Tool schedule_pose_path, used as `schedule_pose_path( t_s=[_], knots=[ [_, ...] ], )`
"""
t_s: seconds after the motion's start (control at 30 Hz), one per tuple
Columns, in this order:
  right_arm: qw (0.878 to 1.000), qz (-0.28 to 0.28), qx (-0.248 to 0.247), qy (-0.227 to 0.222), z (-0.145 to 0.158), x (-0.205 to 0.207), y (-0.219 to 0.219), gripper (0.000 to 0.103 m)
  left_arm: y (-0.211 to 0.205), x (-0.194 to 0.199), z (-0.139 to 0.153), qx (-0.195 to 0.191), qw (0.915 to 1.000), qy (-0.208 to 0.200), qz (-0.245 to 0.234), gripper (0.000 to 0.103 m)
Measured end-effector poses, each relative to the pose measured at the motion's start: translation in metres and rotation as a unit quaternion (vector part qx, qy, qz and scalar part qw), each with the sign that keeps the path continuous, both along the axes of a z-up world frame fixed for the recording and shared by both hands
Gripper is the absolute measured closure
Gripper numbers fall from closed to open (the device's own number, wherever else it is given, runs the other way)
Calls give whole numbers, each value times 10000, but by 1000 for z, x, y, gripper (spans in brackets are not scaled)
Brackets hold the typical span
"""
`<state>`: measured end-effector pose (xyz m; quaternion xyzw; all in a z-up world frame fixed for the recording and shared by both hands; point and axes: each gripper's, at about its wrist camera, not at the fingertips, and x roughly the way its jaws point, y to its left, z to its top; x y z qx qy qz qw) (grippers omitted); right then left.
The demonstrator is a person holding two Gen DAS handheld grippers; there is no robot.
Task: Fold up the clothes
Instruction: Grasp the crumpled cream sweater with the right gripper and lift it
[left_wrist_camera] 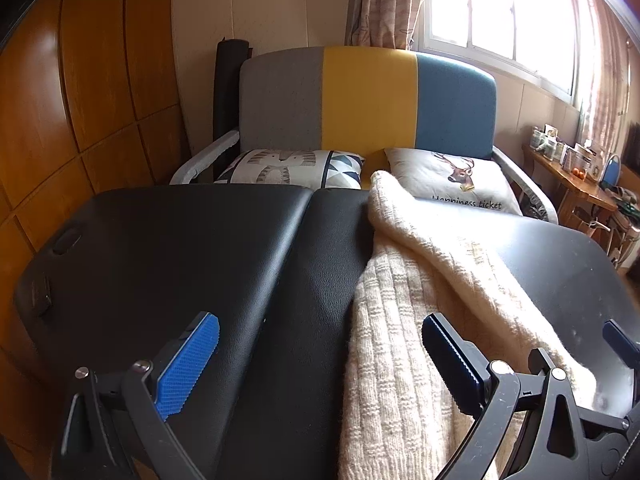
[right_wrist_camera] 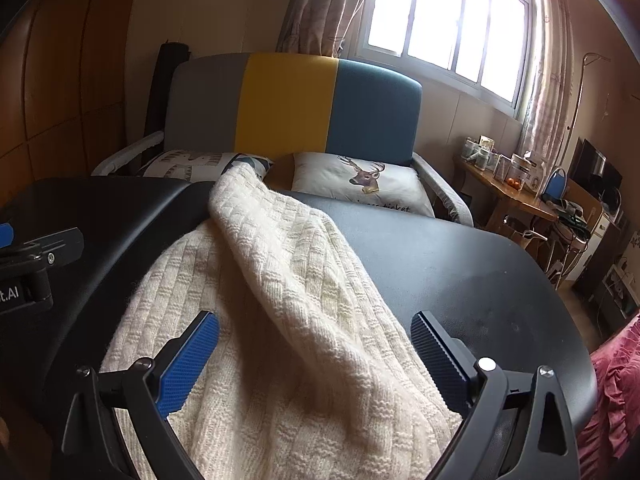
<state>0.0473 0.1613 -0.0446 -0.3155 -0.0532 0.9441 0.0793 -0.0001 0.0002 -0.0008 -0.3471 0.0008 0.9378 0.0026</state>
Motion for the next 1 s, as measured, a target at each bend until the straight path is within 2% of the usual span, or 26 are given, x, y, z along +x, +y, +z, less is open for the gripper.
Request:
schedule_pose_path(
  t_s=[0.13,0.27,0.4,0.5,0.57,0.6,0.73,0.87,0.93,1.0],
  knots=[
    [10000,-19,-63,63,-4,5,4,4,2,-1,-7,17,9999,-110,-131,1],
    [9996,11,-237,-135,-17,-1,8,4,4,-2,-14,33,9994,-219,-262,1],
    [9967,58,-735,-332,-23,-7,24,4,6,-2,-22,83,9985,-332,-417,0],
    [9873,284,-1462,-549,-29,-8,39,11,7,-2,-32,338,9961,-454,-679,0],
    [9730,501,-2167,-609,-32,-4,56,20,7,-3,-40,605,9923,-626,-877,0],
    [9651,562,-2486,-609,-34,-1,65,22,8,-3,-44,657,9907,-722,-944,0],
    [9541,100,-2930,-618,-38,15,106,22,16,-1,-49,924,9828,-819,-1374,0],
    [9773,-589,-1854,-844,-40,21,111,22,38,11,-43,687,9793,-608,-1803,0],
    [9827,-866,-1337,-944,-41,23,112,22,46,11,-45,689,9763,-678,-1936,0],
    [9836,-953,-1197,-951,-41,24,110,22,50,8,-50,728,9738,-804,-1998,0]
  ],
)
